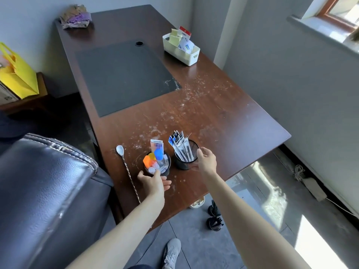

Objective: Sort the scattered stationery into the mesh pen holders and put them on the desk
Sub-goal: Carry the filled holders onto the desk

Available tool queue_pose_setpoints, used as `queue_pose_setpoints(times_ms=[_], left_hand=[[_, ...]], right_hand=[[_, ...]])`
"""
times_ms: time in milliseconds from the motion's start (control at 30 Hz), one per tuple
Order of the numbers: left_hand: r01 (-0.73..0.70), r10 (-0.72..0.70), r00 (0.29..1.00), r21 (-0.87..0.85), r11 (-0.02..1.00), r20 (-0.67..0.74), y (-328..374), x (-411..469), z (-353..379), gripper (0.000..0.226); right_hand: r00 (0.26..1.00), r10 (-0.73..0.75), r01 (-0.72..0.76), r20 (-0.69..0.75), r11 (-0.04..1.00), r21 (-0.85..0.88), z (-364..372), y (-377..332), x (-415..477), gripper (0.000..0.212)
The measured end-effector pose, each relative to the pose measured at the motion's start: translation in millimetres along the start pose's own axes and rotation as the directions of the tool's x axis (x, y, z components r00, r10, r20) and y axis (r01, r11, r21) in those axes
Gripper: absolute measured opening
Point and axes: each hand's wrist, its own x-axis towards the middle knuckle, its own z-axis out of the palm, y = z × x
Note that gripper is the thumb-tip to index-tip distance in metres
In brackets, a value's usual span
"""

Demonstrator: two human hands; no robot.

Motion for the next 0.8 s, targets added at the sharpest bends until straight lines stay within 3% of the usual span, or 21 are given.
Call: queue_pose_setpoints(times_ms=[167,300,400,600,800], left_hand=[[0.055,-0.055,0.998,0.075,0.996,-0.008,-28,-38,23,0.031],[0.011,-0.056,0.979,0.227,0.974,0.196,-64,-75,59,0.015],[-0.068,-0.043,0.957,0.365,0.929,0.287,-96,-94,86,0.017],[-0.163,-0.106,0.919,0.613,0.773,0.379,-202,-101,139,0.022],[-0.180,-0.179,0.925,0.803,0.568,0.334,-312,-34,175,0.022]], right_hand=[[0.993,0.014,-0.011,-0.120,1.000,0.021,-33,10,-7,0.026],[0.980,0.067,-0.042,-0.185,0.990,0.136,-89,32,-7,0.023],[0.971,0.124,-0.086,-0.203,0.978,0.188,-139,65,-3,0.023],[0.905,0.353,-0.290,-0.239,0.920,0.262,-240,188,3,0.016],[0.785,0.583,-0.527,-0.210,0.806,0.270,-272,339,20,0.015]])
